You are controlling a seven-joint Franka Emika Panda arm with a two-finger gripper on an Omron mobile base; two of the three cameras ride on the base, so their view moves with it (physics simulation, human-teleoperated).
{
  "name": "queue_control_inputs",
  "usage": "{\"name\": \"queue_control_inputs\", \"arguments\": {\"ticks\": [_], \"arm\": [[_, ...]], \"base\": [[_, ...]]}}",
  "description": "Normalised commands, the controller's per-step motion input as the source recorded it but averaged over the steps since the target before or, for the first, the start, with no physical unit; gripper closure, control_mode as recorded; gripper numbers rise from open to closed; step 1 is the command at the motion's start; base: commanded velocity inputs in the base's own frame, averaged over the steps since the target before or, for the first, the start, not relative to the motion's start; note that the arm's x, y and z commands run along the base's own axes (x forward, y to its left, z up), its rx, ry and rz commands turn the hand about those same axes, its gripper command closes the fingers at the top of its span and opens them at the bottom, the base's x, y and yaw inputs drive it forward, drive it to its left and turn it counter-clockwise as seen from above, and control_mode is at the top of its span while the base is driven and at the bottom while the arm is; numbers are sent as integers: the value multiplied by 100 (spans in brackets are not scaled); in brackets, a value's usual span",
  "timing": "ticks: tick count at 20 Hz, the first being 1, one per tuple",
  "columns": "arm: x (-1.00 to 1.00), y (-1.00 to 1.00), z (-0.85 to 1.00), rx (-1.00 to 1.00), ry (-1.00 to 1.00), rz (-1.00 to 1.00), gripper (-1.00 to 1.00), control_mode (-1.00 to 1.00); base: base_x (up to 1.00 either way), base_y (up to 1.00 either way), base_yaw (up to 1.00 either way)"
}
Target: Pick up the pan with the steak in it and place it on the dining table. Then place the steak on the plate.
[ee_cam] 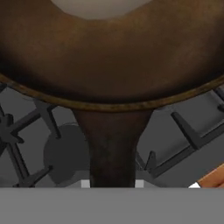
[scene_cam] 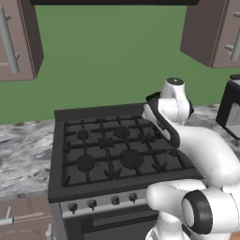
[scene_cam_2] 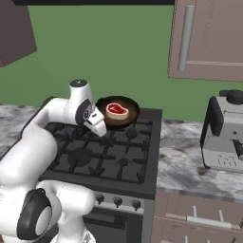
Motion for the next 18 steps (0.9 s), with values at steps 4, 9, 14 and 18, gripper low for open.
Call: {"name": "queue_control_inputs", "arguments": {"ticks": [4, 9, 14, 18], "arm": [[-94, 12, 36, 0, 1, 13, 100, -100], [-97, 8, 19, 0, 1, 14, 100, -100], [-97, 11, 1, 0, 0, 14, 100, -100], [-91, 14, 0, 0, 0, 16, 100, -100]], "base": [[0, 0, 0], [0, 0, 0], [0, 0, 0], [0, 0, 0]]}}
